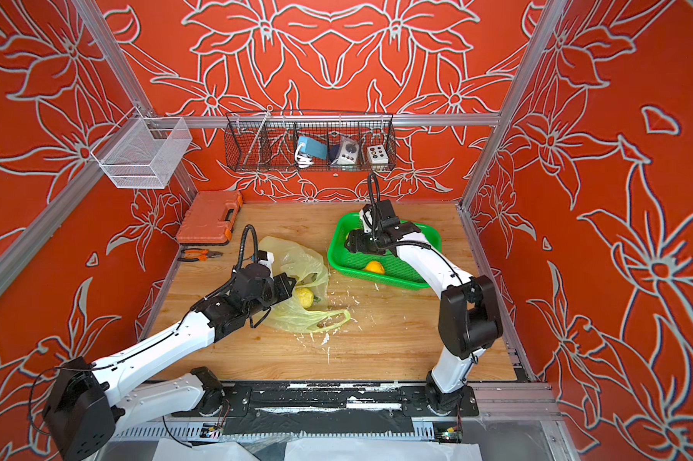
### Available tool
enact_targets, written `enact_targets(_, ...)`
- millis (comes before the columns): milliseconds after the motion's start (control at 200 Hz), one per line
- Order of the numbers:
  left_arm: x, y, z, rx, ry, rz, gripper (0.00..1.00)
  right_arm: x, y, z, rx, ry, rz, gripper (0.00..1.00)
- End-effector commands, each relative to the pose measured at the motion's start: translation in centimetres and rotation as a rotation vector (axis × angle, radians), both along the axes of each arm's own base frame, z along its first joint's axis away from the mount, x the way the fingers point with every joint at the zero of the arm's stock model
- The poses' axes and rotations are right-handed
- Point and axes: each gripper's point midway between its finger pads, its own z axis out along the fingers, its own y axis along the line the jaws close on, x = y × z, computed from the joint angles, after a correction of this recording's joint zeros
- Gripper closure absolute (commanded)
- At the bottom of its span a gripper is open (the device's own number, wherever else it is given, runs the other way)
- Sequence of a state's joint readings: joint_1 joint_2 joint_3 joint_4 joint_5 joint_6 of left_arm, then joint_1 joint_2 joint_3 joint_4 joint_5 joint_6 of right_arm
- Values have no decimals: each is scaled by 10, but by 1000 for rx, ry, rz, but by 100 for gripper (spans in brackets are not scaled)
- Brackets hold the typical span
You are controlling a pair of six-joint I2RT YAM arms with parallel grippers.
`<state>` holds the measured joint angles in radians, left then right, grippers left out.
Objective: Place the pears into plastic bags & tie knots
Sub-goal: Pick up the pear from the basket.
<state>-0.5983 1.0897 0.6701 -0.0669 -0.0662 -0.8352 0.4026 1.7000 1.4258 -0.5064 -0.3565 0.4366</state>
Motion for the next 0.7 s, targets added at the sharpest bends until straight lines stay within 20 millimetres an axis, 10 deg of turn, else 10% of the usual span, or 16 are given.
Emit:
enact_targets(0, 2, -2, 6, -5, -6, -8, 100, 20, -24, -34, -100, 49, -81, 16)
enact_targets(696, -3, -8, -5, -9, 32, -44, 100, 114, -3, -121, -209, 13, -13, 12)
